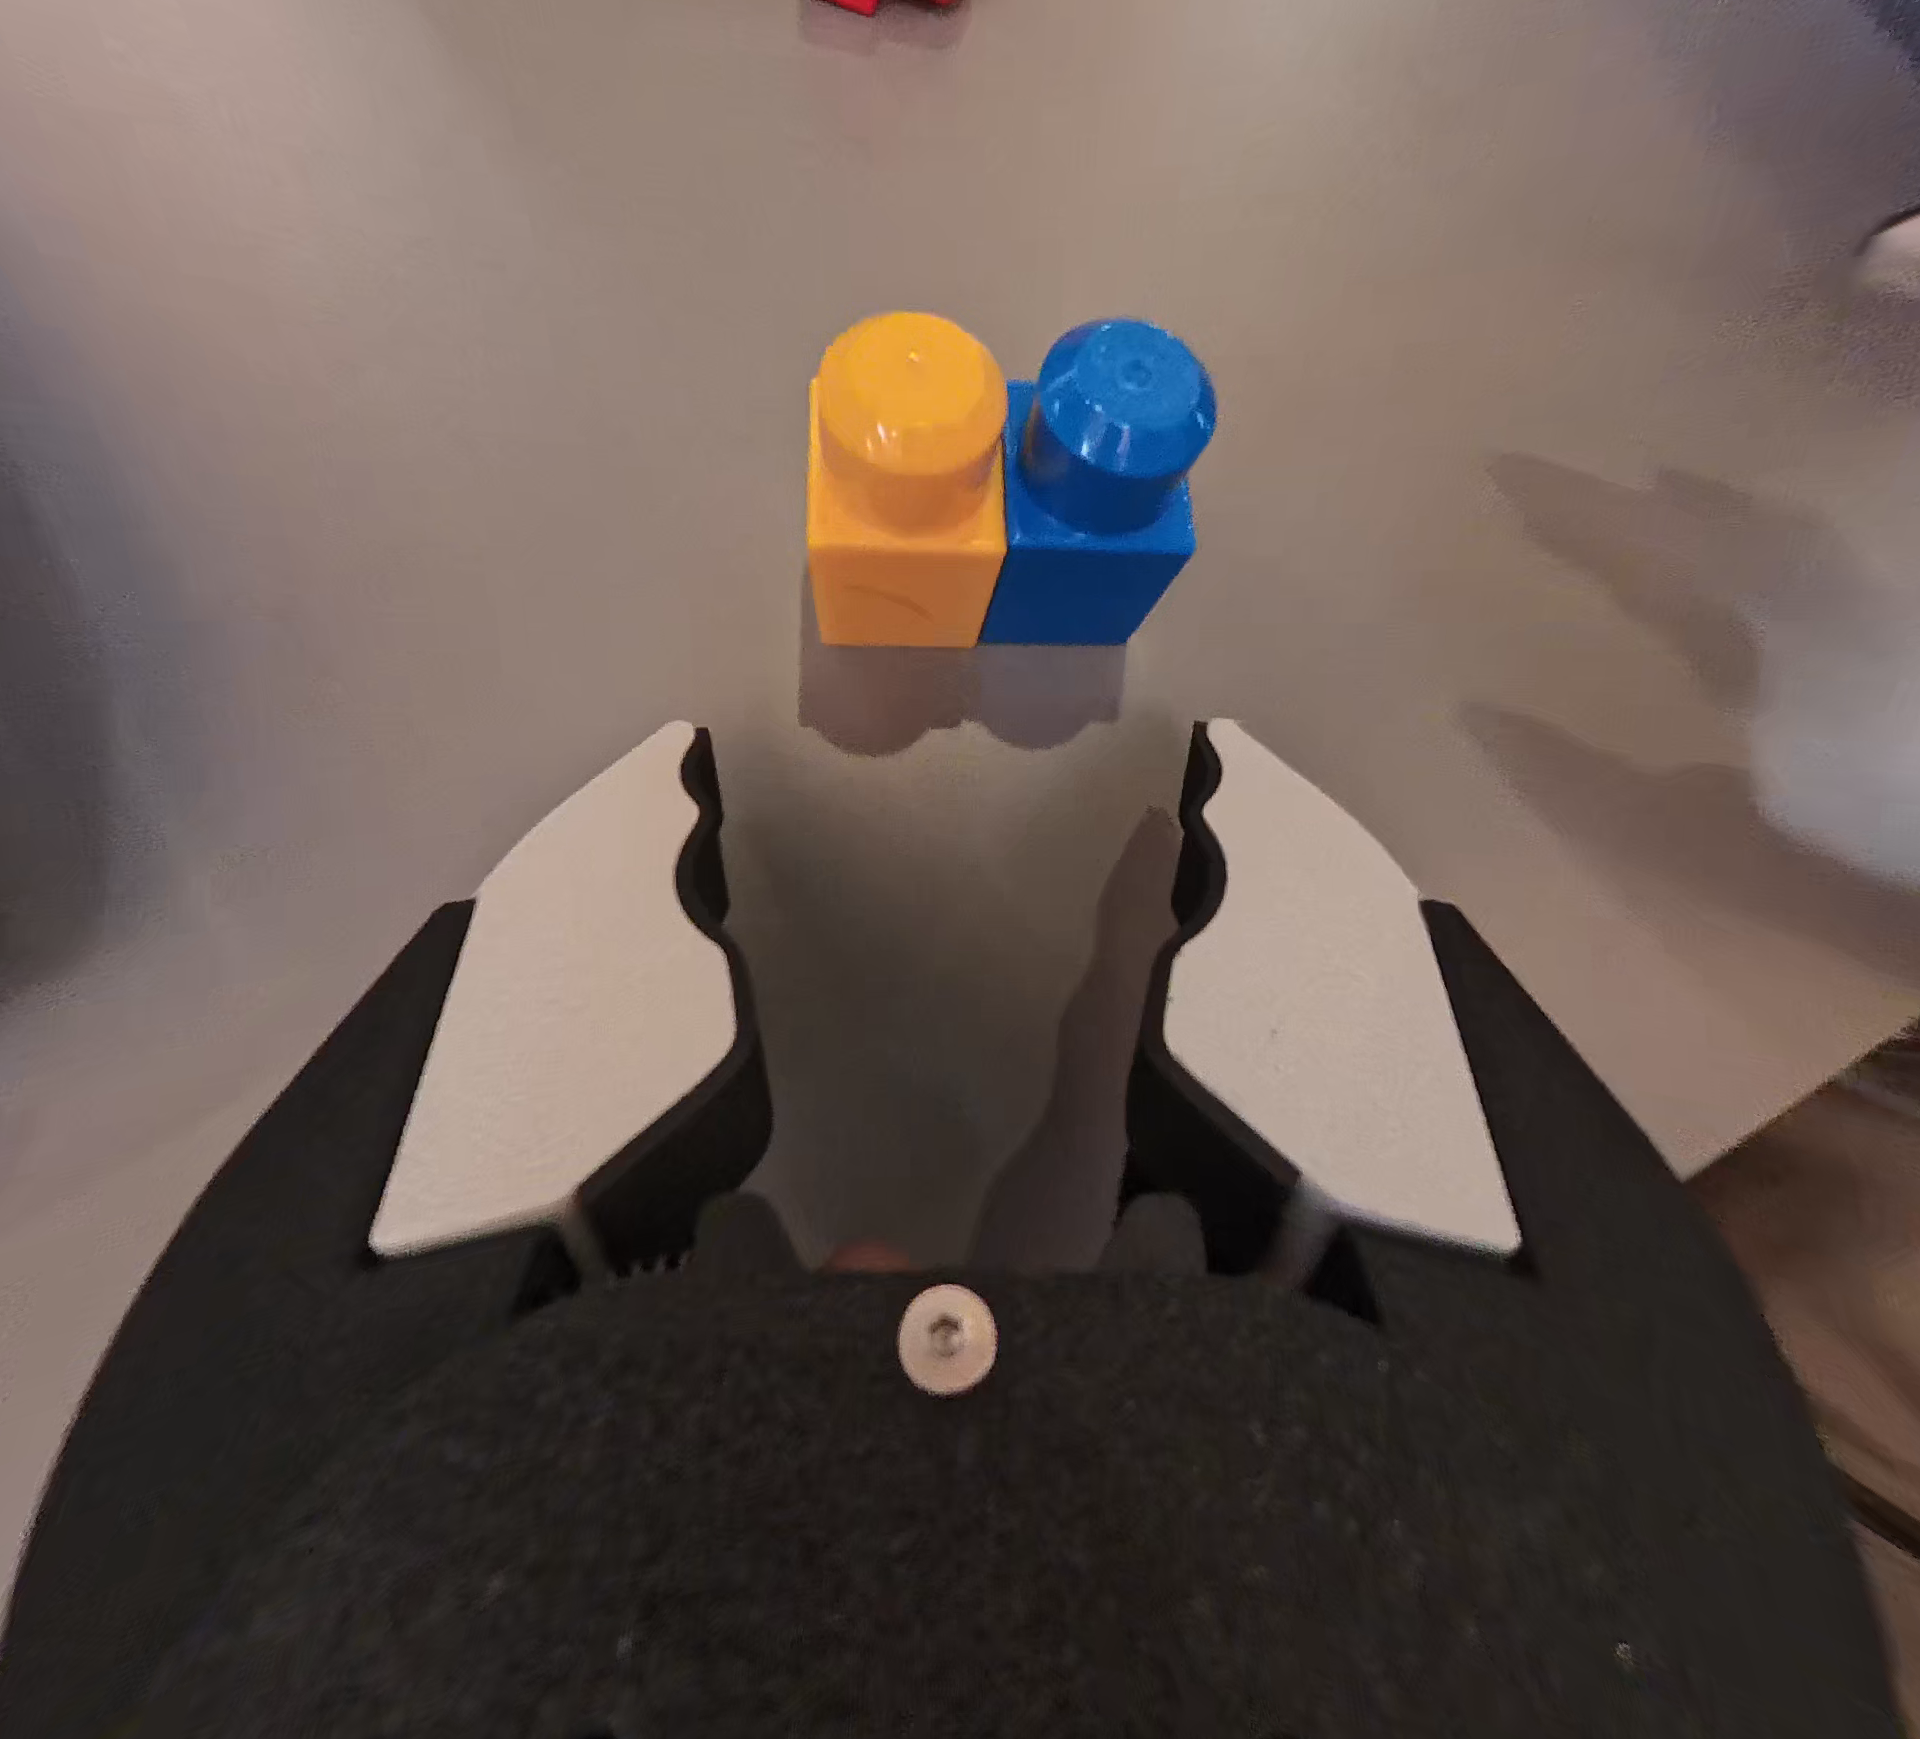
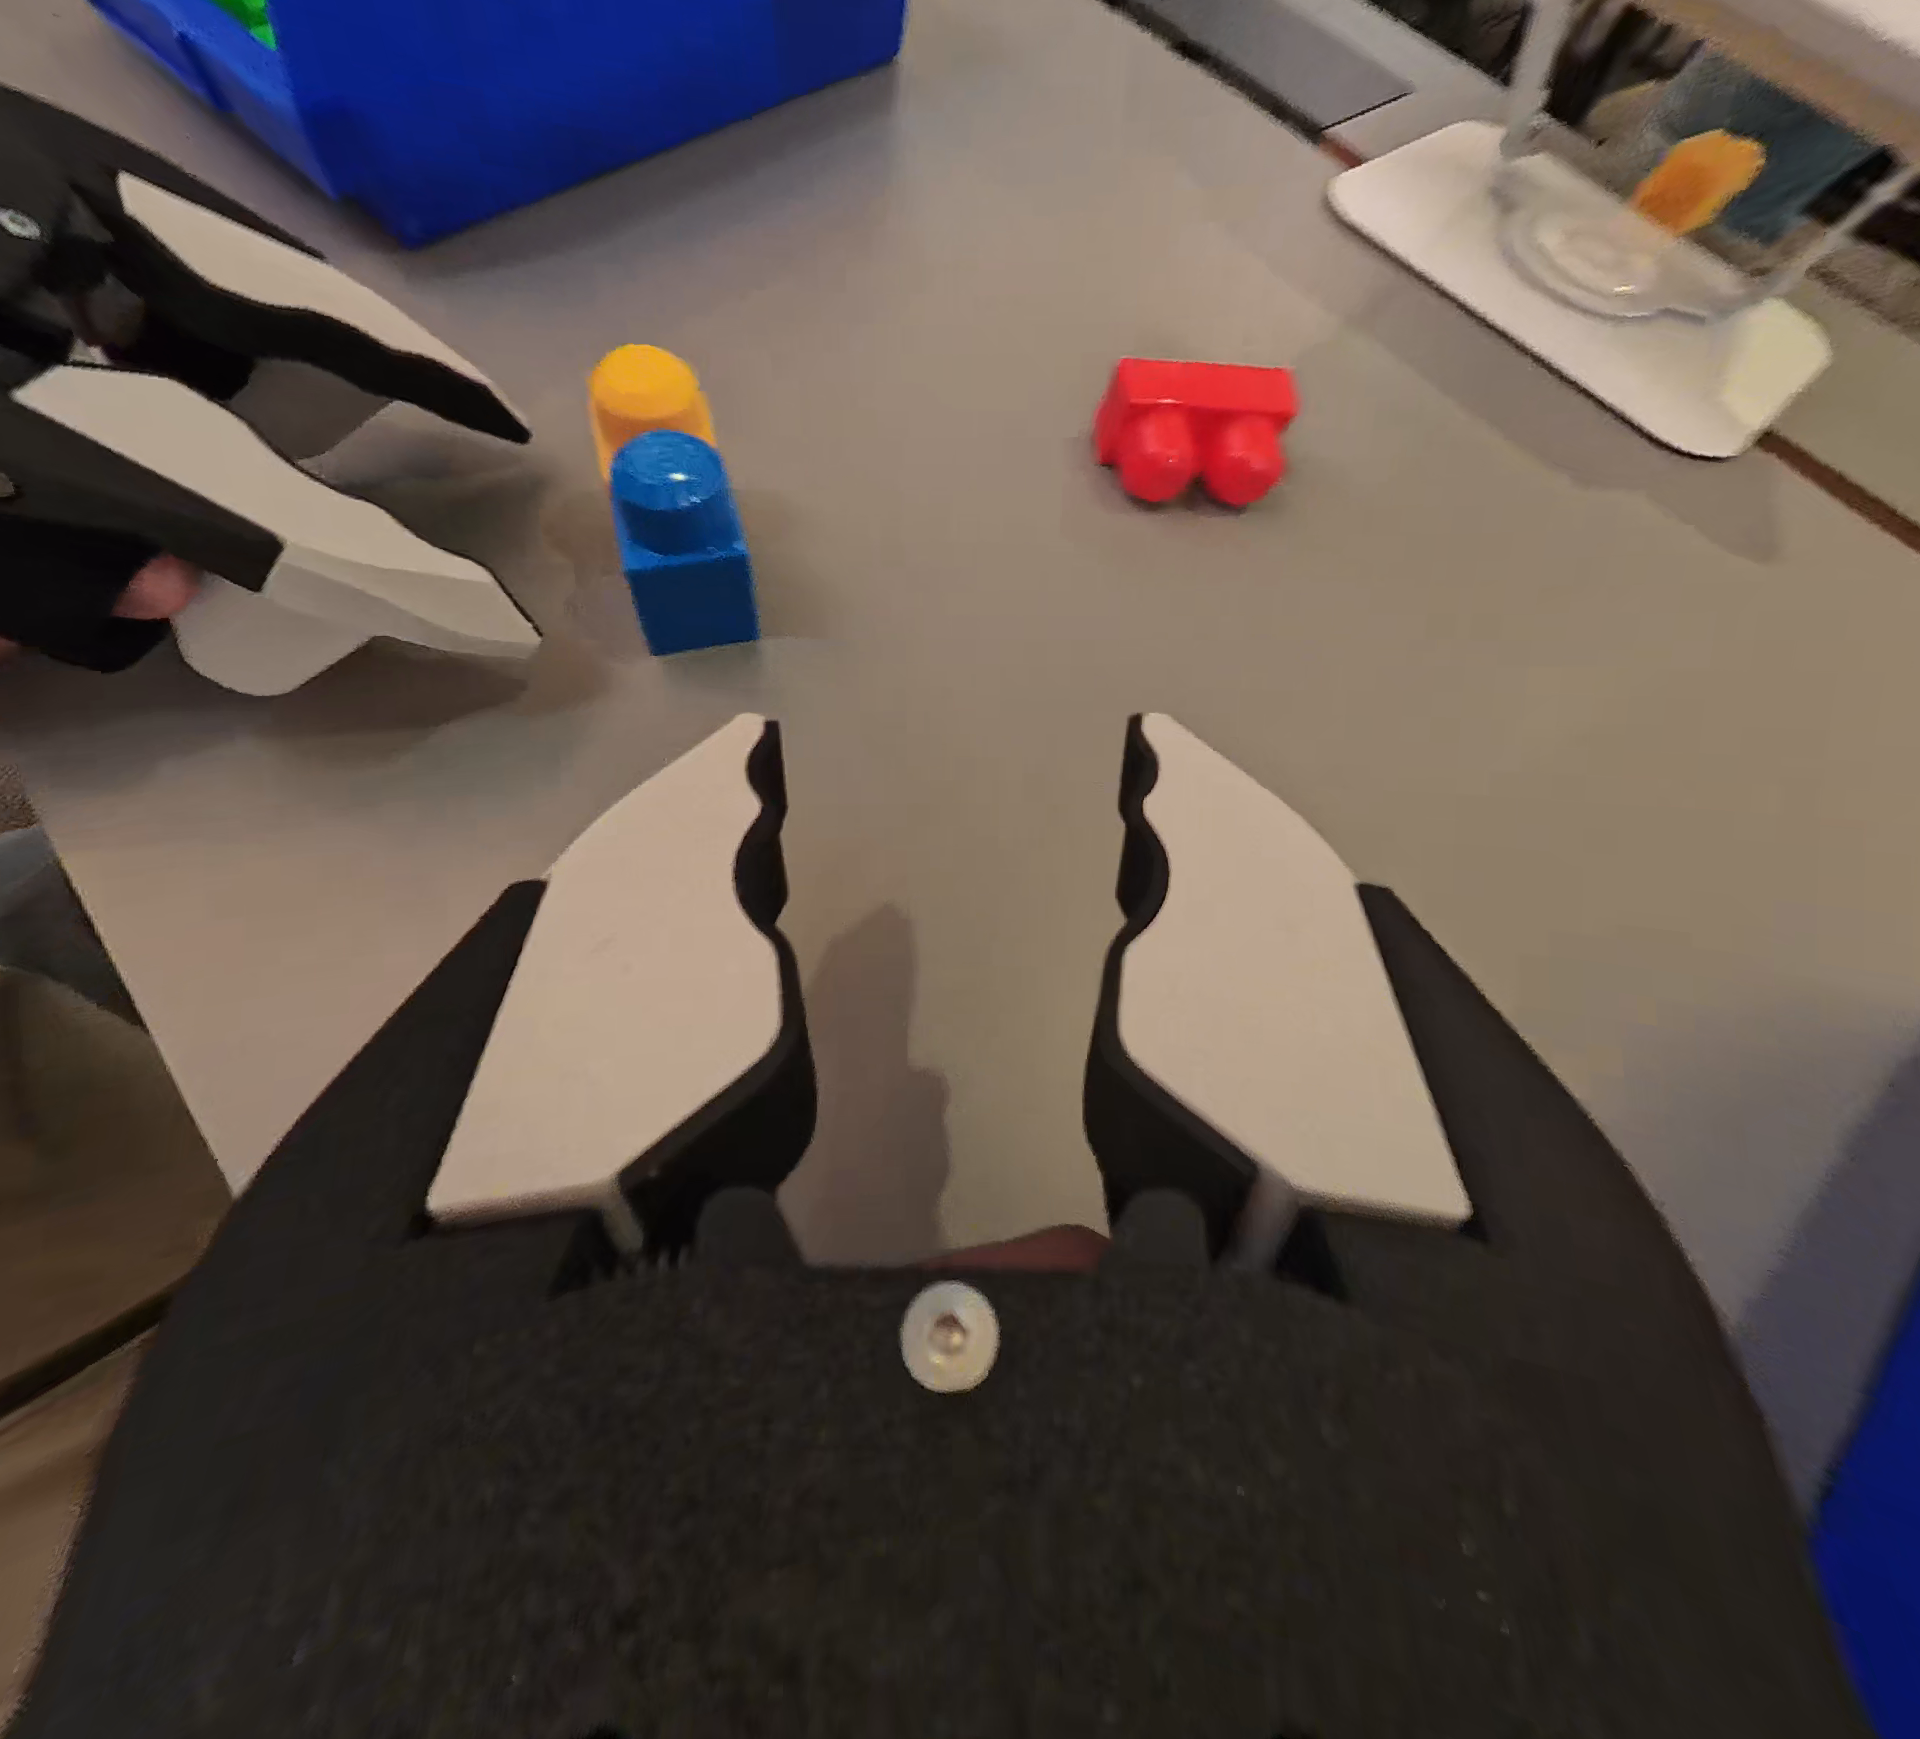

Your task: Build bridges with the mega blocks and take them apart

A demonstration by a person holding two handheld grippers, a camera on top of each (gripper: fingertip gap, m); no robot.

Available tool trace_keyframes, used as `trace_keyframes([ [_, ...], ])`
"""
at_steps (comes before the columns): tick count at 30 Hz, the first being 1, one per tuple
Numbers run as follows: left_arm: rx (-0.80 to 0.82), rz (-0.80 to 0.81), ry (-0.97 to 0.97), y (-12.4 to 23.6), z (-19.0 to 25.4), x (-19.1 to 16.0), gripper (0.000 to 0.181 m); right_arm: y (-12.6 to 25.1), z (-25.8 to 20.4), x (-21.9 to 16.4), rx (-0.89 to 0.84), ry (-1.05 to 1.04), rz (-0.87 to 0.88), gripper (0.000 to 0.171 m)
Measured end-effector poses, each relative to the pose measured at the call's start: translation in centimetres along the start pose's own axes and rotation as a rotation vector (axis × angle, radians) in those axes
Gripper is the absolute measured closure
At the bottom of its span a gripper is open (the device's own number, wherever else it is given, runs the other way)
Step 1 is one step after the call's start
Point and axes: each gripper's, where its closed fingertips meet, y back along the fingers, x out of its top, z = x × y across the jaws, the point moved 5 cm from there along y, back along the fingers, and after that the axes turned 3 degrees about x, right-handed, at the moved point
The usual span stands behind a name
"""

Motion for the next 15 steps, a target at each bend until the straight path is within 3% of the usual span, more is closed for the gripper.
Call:
trace_keyframes([
  [15,0.104,-0.024,0.051,-1.3,1.7,0.5,0.100,4.1,5.0,-1.0,-0.037,-0.116,0.069,0.111],
])
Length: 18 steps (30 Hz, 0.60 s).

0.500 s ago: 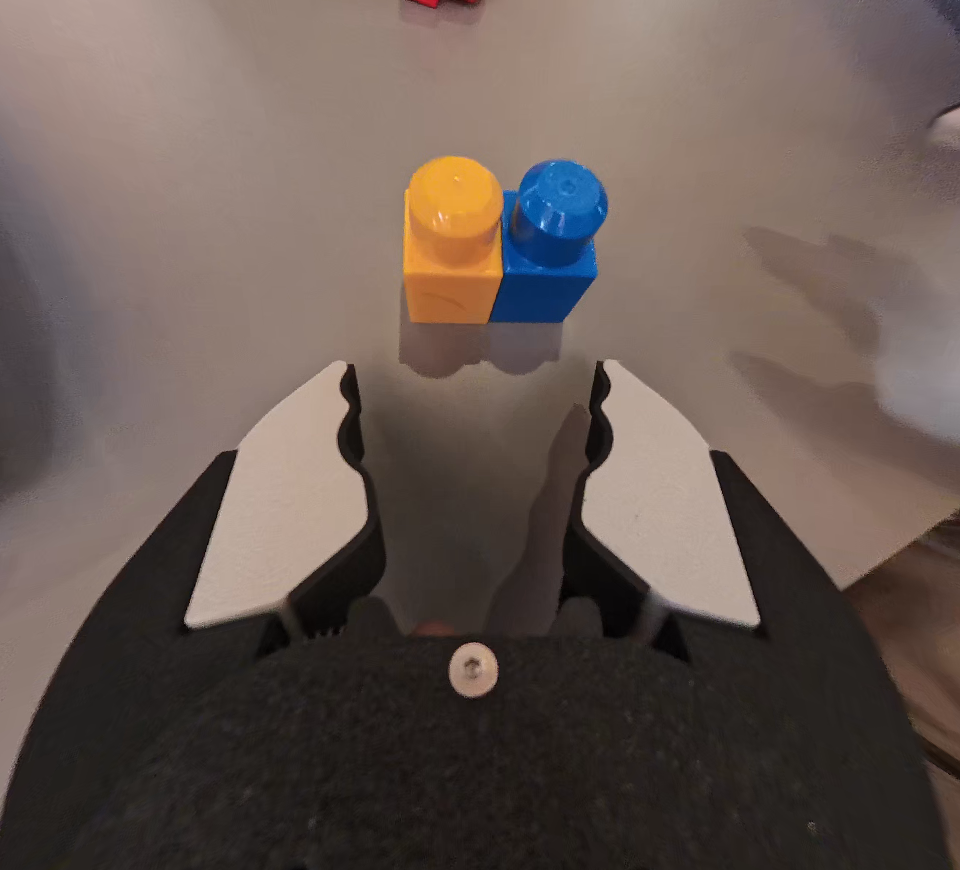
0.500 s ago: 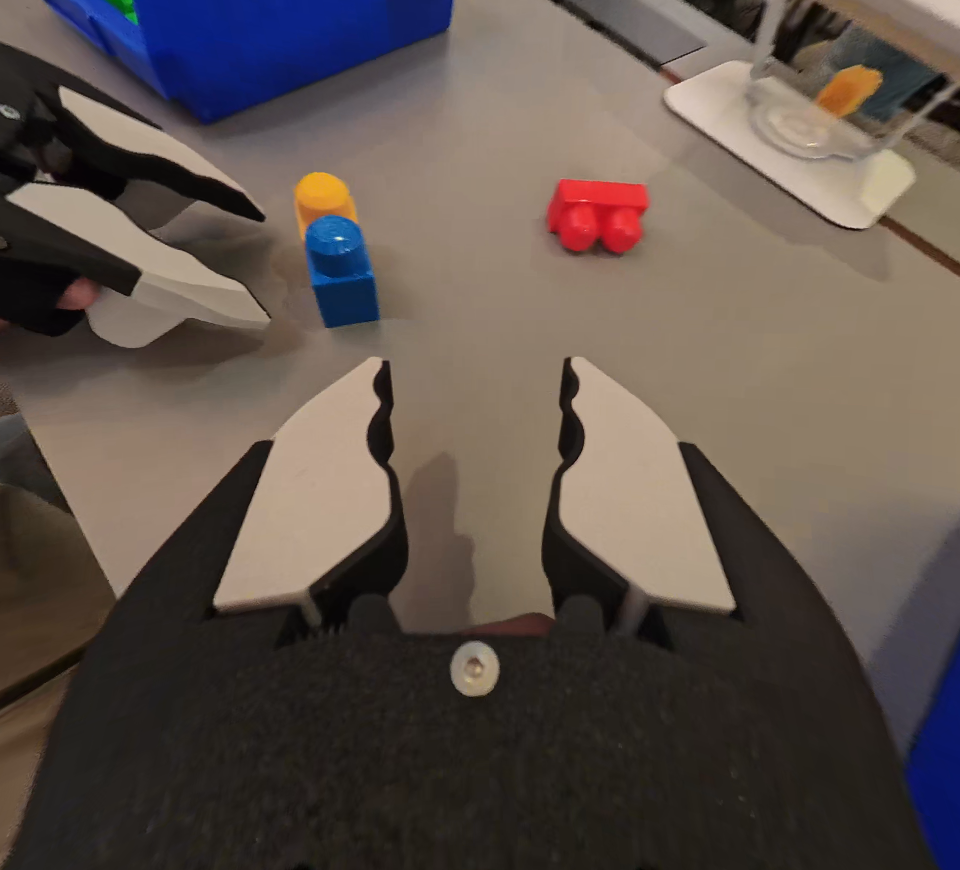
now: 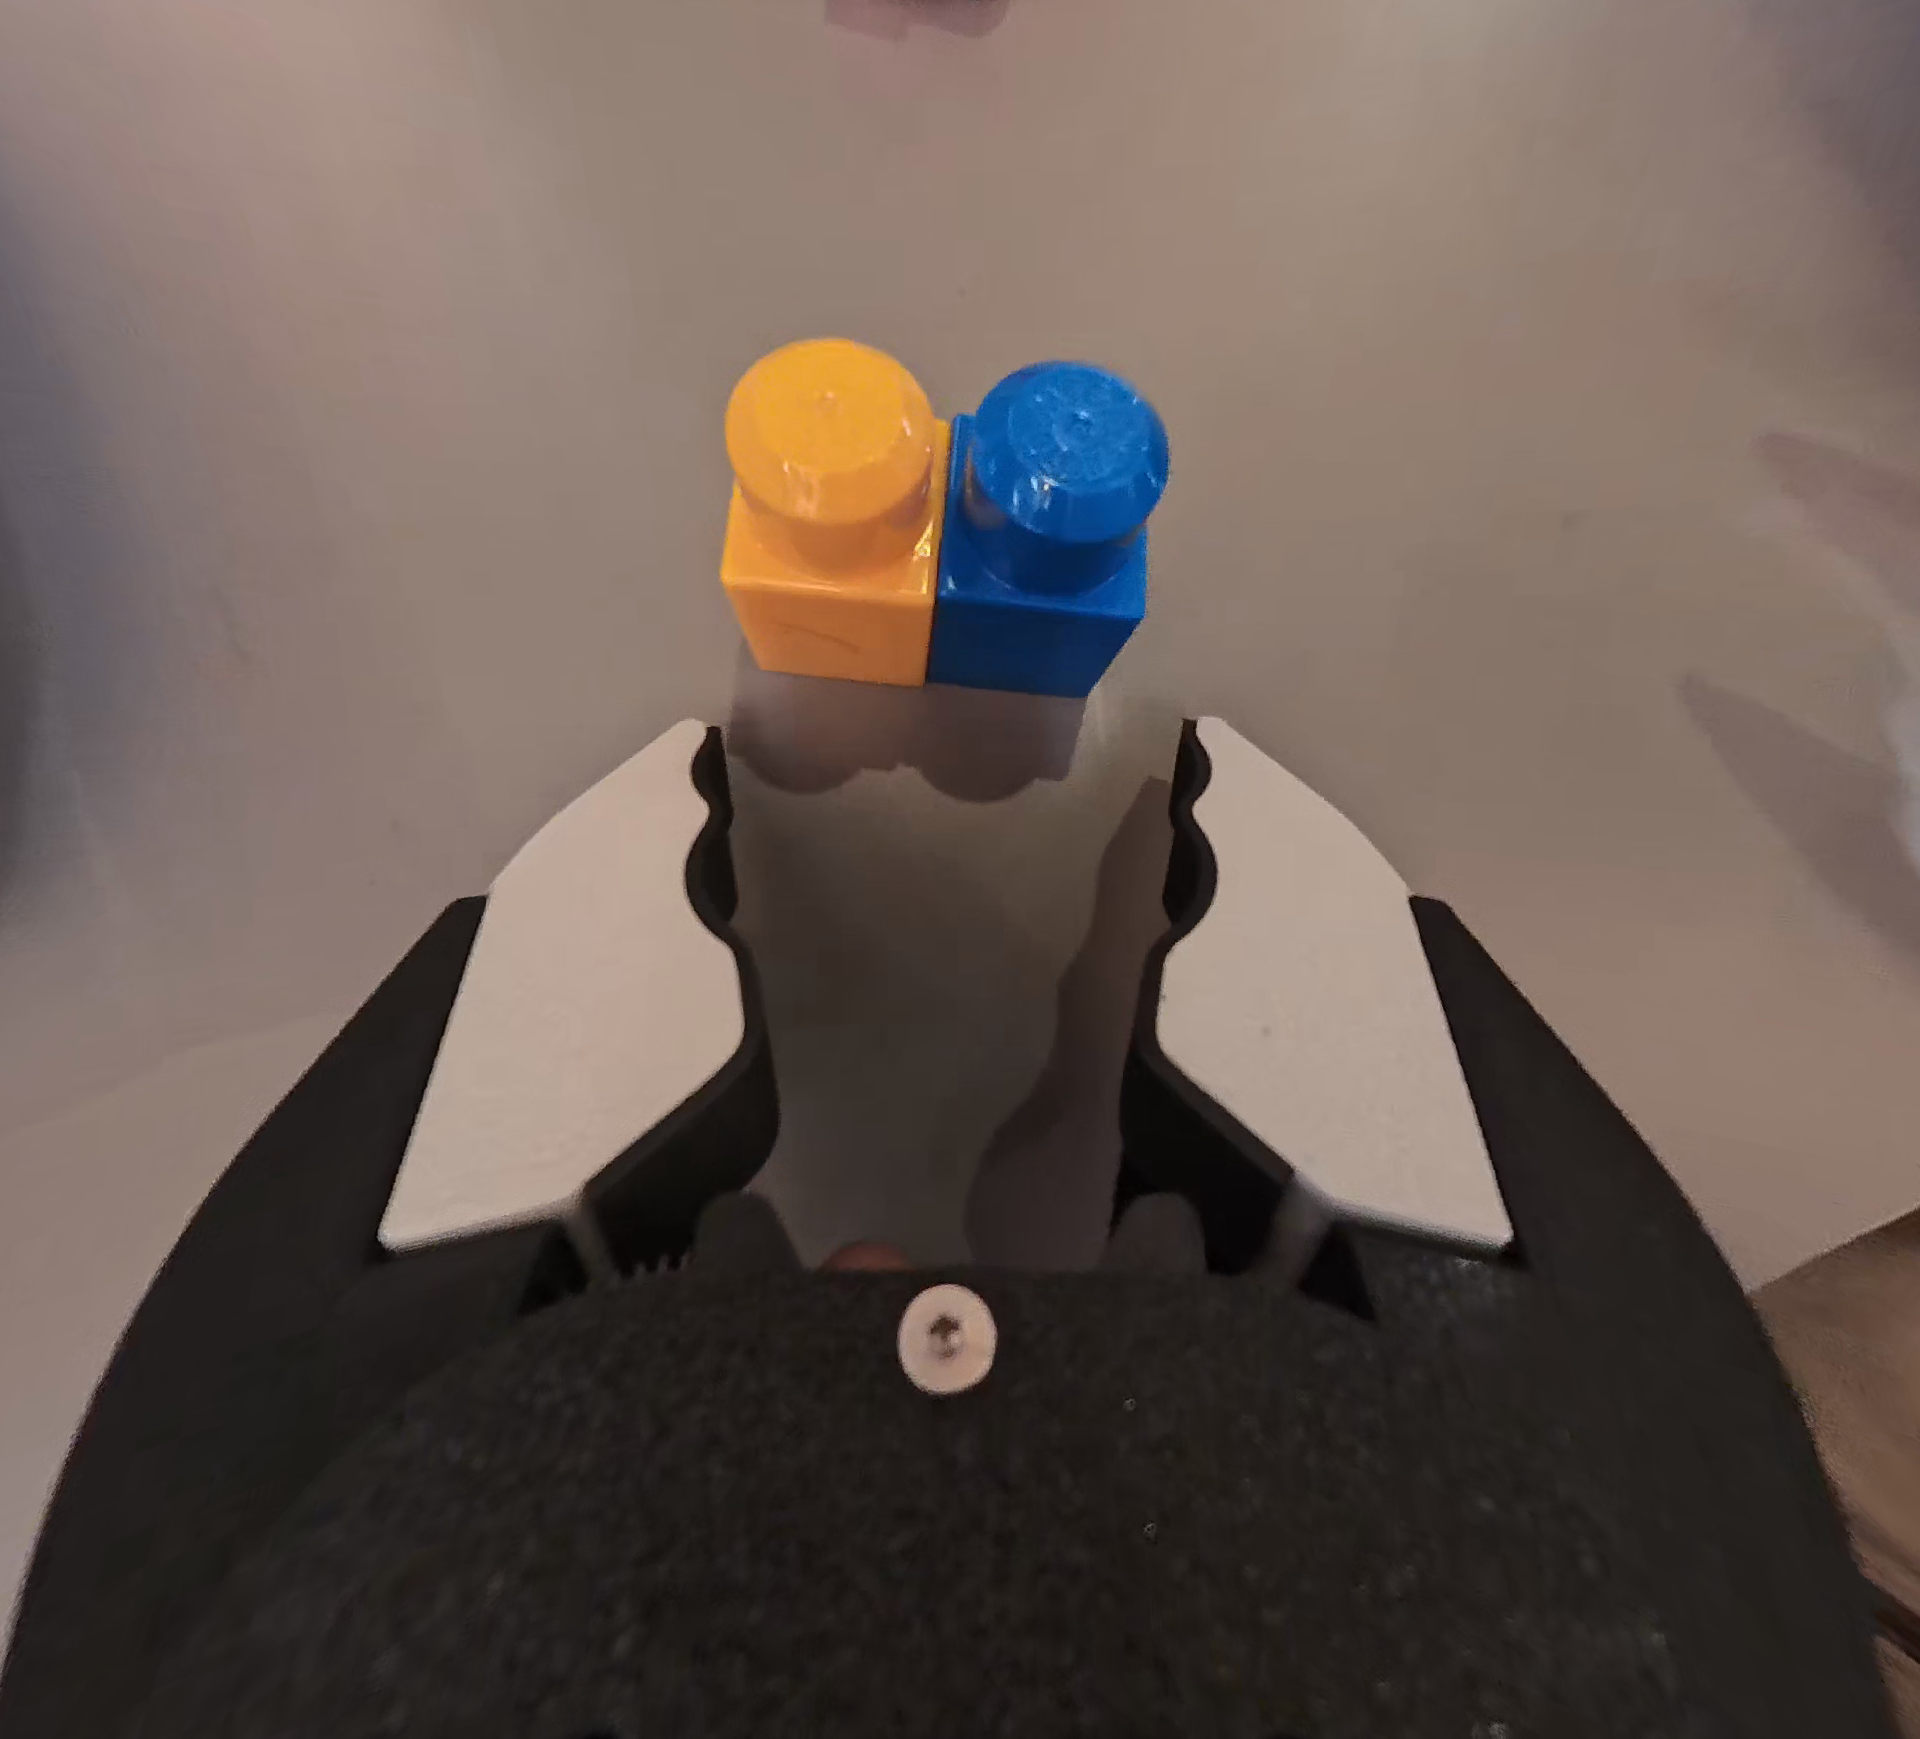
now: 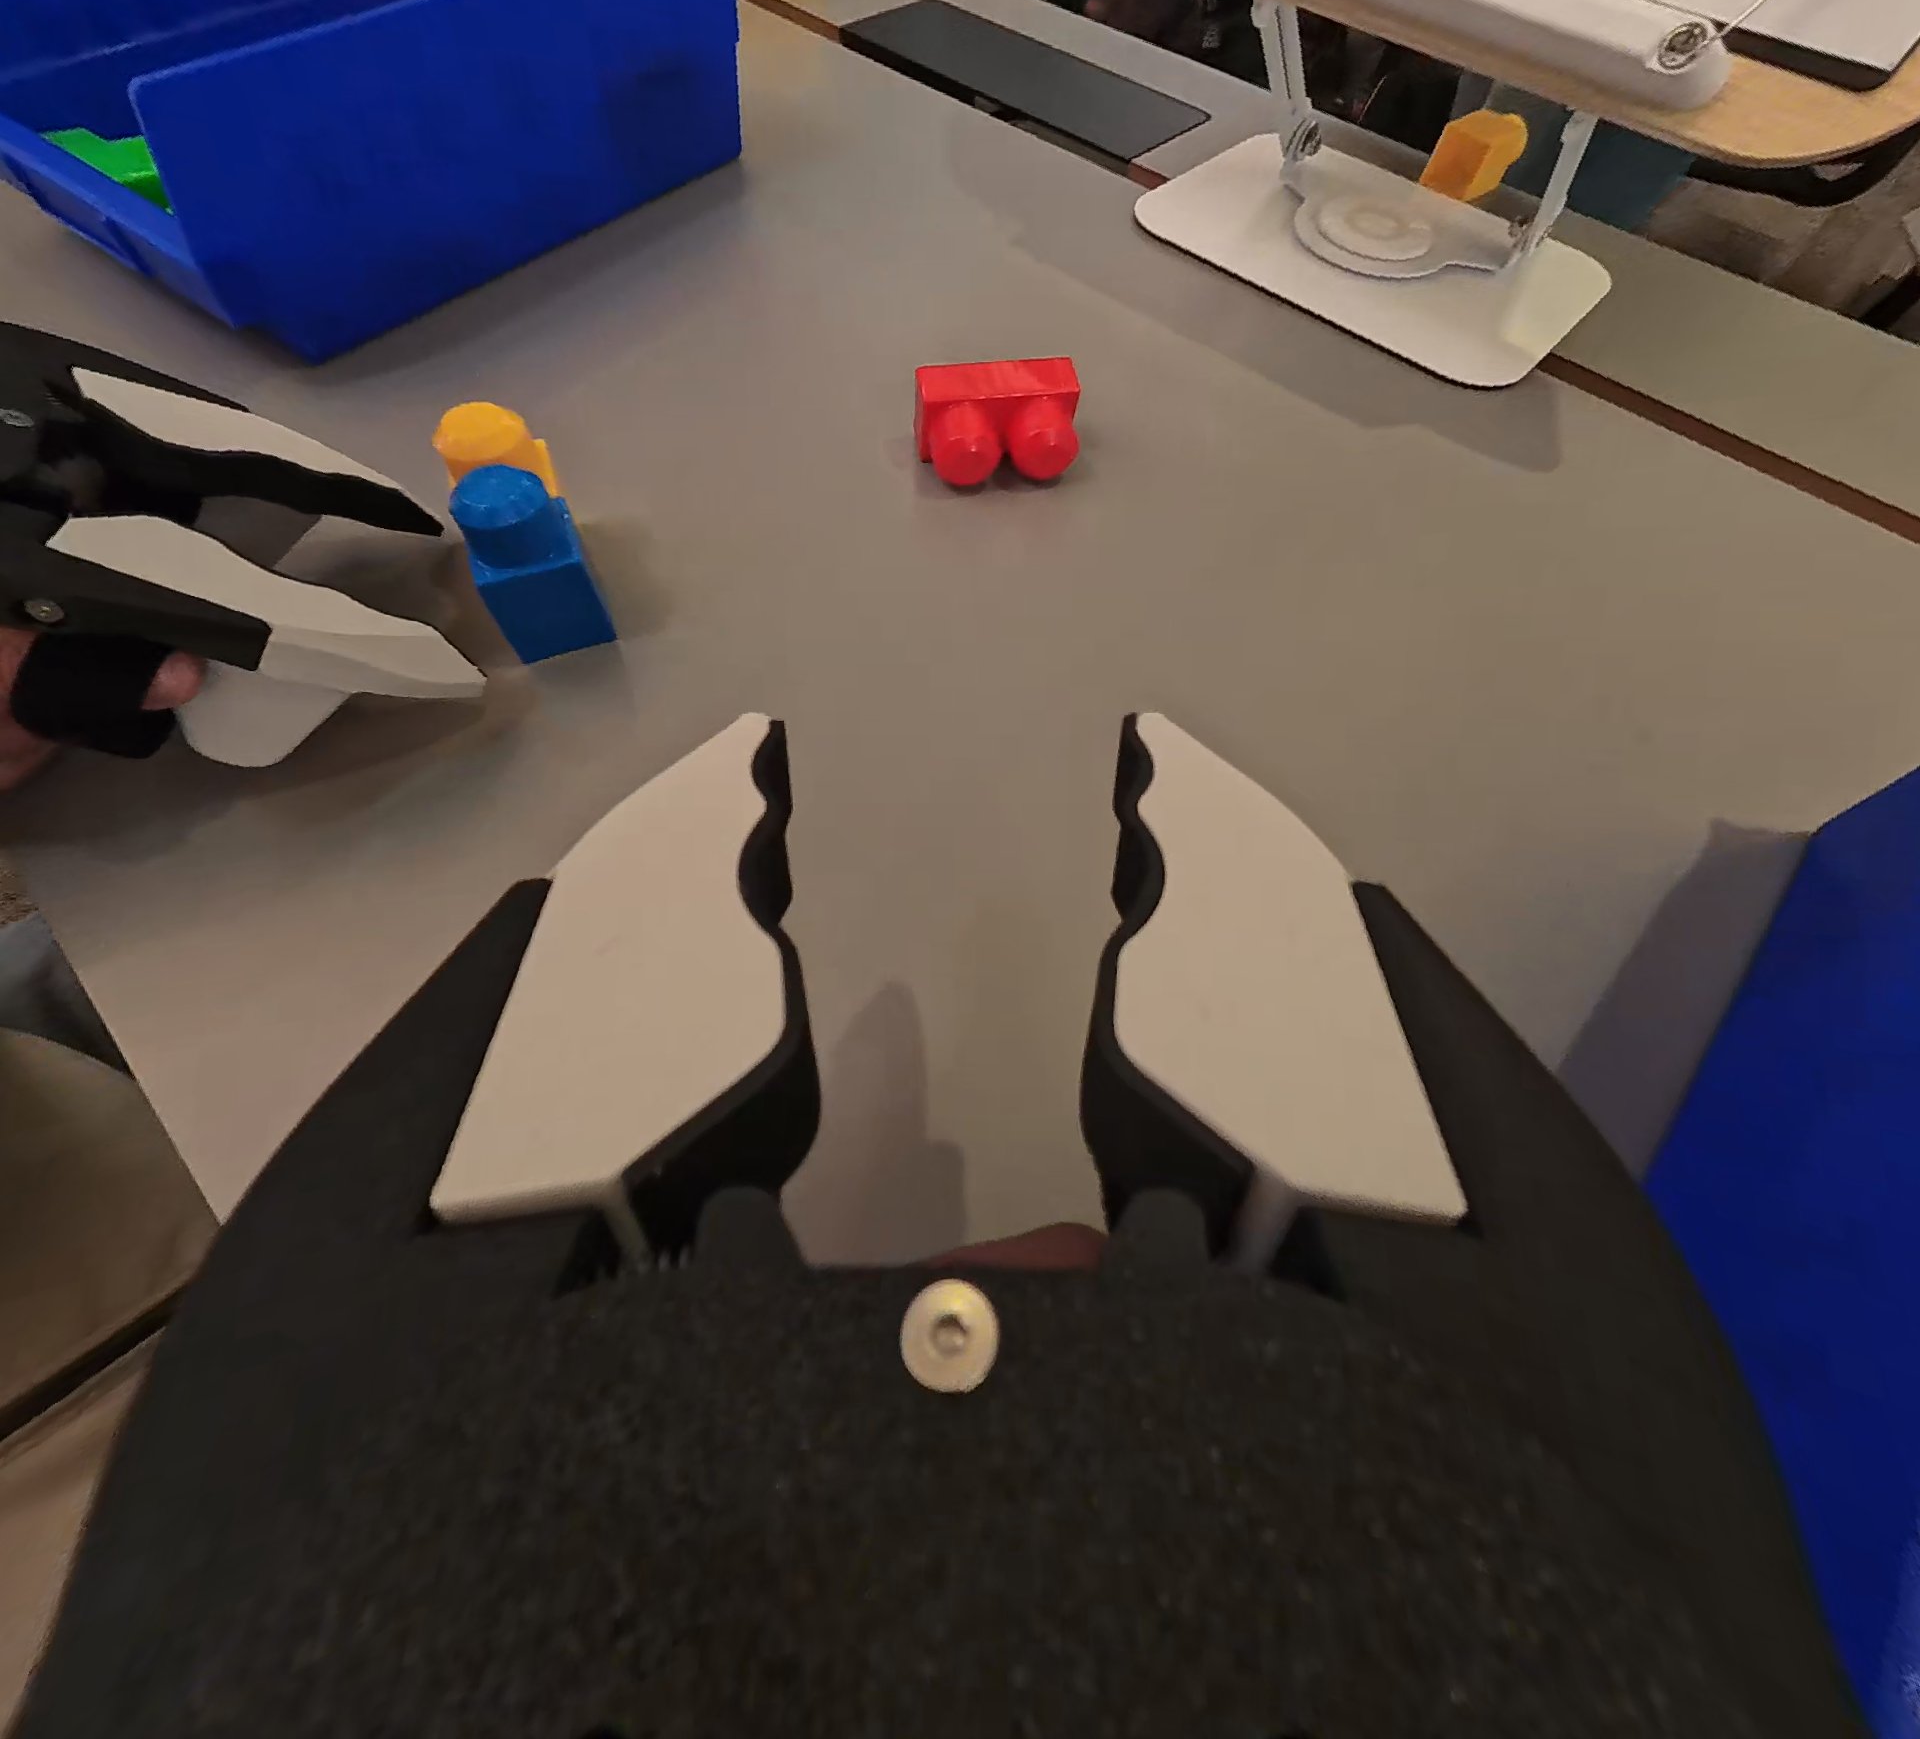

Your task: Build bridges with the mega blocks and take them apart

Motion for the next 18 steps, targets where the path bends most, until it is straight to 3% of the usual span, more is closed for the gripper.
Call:
trace_keyframes([
  [18,0.002,-0.019,-0.032,-0.8,-0.5,1.8,0.088,-0.3,0.0,-0.4,0.006,0.000,-0.021,0.112],
])
